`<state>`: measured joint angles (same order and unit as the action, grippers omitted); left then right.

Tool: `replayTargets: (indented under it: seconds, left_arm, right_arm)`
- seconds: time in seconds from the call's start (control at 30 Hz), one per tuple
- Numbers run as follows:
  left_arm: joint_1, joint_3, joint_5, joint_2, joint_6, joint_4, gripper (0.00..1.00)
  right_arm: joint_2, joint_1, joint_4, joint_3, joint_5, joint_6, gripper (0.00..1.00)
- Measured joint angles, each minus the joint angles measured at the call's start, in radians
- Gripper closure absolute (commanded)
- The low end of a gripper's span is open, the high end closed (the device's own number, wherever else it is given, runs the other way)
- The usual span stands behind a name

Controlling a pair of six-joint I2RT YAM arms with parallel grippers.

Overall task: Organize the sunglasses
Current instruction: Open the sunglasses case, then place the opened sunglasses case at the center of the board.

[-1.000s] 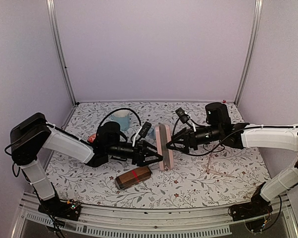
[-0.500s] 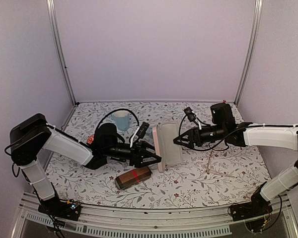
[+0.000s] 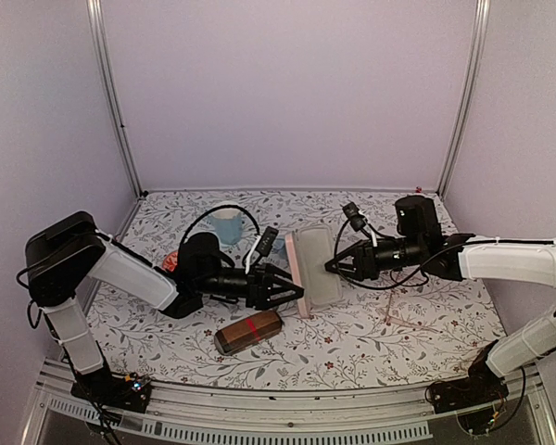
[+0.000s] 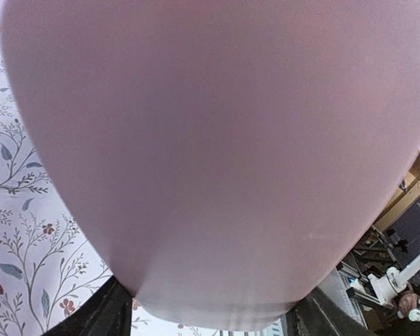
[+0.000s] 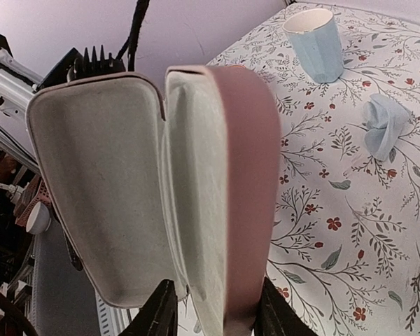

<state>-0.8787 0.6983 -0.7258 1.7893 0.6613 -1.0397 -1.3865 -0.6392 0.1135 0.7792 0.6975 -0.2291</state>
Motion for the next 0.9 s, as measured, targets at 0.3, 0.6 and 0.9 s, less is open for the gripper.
replayTargets:
  seconds: [0.3, 0.6, 0.9]
  left_arm:
    - [0.000, 0.000, -0.009, 0.008, 0.013, -0.047, 0.86]
    - [-0.001, -0.005, -0.017, 0.020, 0.016, -0.080, 0.15]
    - [0.002, -0.068, 0.014, 0.007, -0.023, -0.077, 0.01]
  right_arm:
    - [-0.014, 0.000, 0.019, -0.001, 0.014, 0.008, 0.89]
    - [-0.006, 0.009, -0.078, 0.033, -0.020, 0.055, 0.94]
    - [0.002, 0.054, -0.332, 0.144, -0.139, 0.173, 0.95]
